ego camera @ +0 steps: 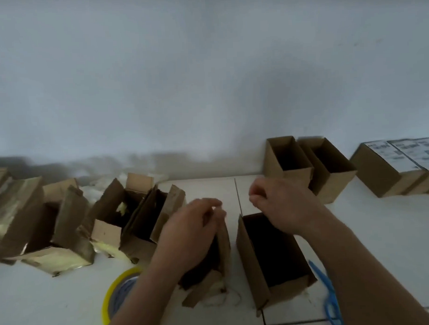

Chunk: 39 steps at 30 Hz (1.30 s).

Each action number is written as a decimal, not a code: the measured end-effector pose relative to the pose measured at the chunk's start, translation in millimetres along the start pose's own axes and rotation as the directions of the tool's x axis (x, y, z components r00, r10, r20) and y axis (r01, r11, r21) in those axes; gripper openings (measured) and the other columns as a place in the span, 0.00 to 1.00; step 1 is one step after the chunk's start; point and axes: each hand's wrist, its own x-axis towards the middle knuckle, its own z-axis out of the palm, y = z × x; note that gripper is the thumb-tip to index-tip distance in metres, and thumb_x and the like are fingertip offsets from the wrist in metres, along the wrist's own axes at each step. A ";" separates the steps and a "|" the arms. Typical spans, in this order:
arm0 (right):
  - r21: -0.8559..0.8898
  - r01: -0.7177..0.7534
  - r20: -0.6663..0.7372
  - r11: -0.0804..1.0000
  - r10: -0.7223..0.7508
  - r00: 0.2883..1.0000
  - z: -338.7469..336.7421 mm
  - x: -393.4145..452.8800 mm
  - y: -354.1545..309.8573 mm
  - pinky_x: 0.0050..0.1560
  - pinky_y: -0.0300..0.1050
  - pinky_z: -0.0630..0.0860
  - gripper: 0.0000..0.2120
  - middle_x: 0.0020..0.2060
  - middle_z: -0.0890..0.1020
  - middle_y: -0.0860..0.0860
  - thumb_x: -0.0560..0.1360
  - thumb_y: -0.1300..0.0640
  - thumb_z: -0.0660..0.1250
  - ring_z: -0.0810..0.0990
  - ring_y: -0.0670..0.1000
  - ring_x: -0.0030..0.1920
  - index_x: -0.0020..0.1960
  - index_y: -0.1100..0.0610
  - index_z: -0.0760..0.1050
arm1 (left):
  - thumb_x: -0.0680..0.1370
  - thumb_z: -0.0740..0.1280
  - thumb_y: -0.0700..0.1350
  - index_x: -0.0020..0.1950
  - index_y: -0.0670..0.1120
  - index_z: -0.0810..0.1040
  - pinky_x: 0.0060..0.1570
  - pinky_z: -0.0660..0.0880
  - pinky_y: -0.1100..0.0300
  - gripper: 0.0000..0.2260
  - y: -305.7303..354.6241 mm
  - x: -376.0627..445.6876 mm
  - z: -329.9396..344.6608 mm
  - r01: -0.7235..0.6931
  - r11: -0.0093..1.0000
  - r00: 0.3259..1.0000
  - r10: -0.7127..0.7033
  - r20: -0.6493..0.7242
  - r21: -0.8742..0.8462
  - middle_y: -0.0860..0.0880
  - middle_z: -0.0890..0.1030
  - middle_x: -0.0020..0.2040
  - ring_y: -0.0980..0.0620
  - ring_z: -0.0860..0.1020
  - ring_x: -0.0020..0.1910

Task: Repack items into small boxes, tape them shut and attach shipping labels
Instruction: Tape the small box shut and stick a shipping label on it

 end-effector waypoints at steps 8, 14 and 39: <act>0.048 0.167 0.084 0.985 -0.170 0.982 20.0 105.6 -76.1 0.56 0.50 0.76 0.11 0.53 0.81 0.47 0.80 0.47 0.61 0.77 0.49 0.52 0.57 0.50 0.77 | 0.81 0.60 0.54 0.68 0.53 0.75 0.64 0.71 0.51 0.16 -44.4 40.6 -50.4 0.133 0.971 0.970 -0.086 -0.228 0.200 0.51 0.76 0.65 0.50 0.72 0.65; 0.124 0.195 0.162 0.973 -0.214 0.963 68.9 159.8 -102.9 0.60 0.51 0.74 0.15 0.60 0.79 0.52 0.81 0.49 0.62 0.77 0.53 0.59 0.63 0.54 0.77 | 0.81 0.61 0.54 0.66 0.53 0.77 0.65 0.67 0.50 0.16 -72.6 45.7 -66.9 0.199 0.956 0.965 -0.154 -0.211 0.214 0.50 0.76 0.66 0.48 0.71 0.66; 0.017 0.241 0.510 0.970 -0.216 0.832 156.6 227.0 -166.3 0.63 0.51 0.70 0.19 0.68 0.73 0.58 0.80 0.63 0.58 0.73 0.60 0.66 0.70 0.57 0.71 | 0.82 0.58 0.57 0.39 0.52 0.73 0.36 0.69 0.63 0.15 -143.9 13.4 -97.8 0.313 0.894 0.949 -0.307 -0.070 0.319 0.54 0.77 0.37 0.59 0.76 0.37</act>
